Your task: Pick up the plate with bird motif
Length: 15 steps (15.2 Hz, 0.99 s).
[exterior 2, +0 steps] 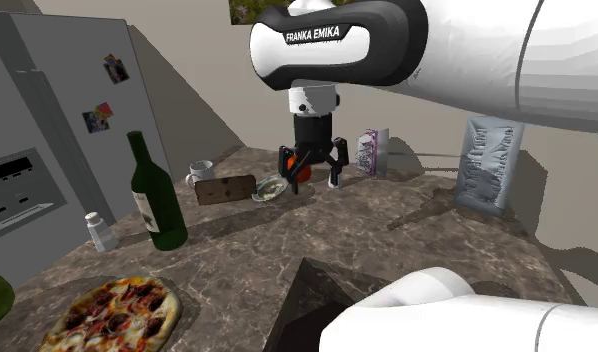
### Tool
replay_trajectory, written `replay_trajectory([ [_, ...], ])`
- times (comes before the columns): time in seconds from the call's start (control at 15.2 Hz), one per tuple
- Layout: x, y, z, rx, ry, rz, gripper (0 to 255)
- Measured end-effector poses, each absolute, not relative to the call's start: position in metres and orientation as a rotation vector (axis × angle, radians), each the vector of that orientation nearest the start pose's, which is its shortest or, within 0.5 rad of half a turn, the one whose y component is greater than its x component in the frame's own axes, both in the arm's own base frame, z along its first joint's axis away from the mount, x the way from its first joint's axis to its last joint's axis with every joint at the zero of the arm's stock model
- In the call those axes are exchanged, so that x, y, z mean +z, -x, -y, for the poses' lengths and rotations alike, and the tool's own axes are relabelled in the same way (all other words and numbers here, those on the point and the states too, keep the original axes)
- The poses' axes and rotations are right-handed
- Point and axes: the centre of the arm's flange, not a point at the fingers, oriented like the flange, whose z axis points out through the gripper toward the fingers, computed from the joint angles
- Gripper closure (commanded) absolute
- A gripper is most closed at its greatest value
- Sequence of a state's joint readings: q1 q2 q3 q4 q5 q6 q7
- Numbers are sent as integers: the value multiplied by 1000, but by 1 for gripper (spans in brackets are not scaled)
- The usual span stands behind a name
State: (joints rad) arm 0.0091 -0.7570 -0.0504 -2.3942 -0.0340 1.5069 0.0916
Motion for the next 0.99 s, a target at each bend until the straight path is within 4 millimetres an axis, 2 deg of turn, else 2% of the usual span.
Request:
replay_trajectory([
  [0.07,558,-305,20,205,3133,-183,0],
  [0.2,552,-317,27,197,3109,-189,0],
  [0.79,510,-411,76,129,2936,-233,0],
  [0.99,488,-446,92,107,2877,-248,0],
])
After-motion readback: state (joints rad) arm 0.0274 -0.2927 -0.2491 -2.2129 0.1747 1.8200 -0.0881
